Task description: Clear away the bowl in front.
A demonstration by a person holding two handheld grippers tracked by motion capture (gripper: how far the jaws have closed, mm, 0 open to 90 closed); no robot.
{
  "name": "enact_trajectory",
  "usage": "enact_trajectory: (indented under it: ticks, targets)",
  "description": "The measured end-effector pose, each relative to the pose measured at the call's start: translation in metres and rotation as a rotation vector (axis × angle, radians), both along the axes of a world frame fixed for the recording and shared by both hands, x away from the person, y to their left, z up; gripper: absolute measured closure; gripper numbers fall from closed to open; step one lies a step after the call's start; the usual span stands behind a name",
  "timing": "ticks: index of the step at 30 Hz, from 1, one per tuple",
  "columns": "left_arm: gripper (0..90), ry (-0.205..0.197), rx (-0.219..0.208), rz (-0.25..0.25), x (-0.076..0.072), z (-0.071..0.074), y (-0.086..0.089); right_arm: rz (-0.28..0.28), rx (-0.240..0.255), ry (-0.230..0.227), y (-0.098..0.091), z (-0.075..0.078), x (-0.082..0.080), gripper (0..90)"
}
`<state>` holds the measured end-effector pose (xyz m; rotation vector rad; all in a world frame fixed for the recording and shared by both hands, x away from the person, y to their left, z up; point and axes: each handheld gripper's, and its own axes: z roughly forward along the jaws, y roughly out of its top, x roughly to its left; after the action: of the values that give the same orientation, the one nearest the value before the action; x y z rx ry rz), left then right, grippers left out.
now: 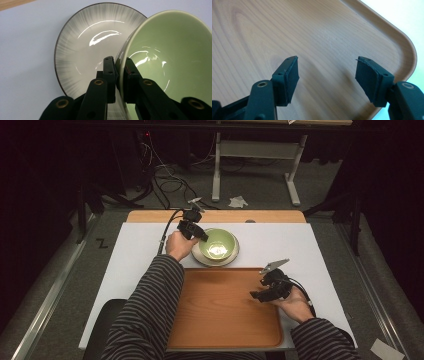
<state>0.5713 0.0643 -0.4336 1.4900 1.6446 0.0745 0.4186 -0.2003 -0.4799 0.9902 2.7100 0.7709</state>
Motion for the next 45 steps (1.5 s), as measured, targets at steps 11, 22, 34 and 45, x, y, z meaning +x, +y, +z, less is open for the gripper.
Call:
enact_trajectory:
  ticks: [11,22,34,45]
  targets:
    - [83.6,-0.018,-0.021,-0.041,-0.013,0.014,-0.001,-0.008,0.002,0.002,0.000,0.000,0.000,36.7]
    - [83.5,-0.071,-0.009,-0.088,-0.032,0.027,-0.008,-0.001,-0.002,-0.001,0.000,0.000,0.000,36.7]
    - [83.5,-0.115,-0.034,-0.146,-0.053,0.041,-0.016,0.000,-0.001,0.000,0.000,0.000,0.000,36.7]
    - [83.5,-0.132,-0.051,-0.213,-0.081,0.049,-0.020,0.000,-0.006,-0.003,0.000,0.000,0.000,36.7]
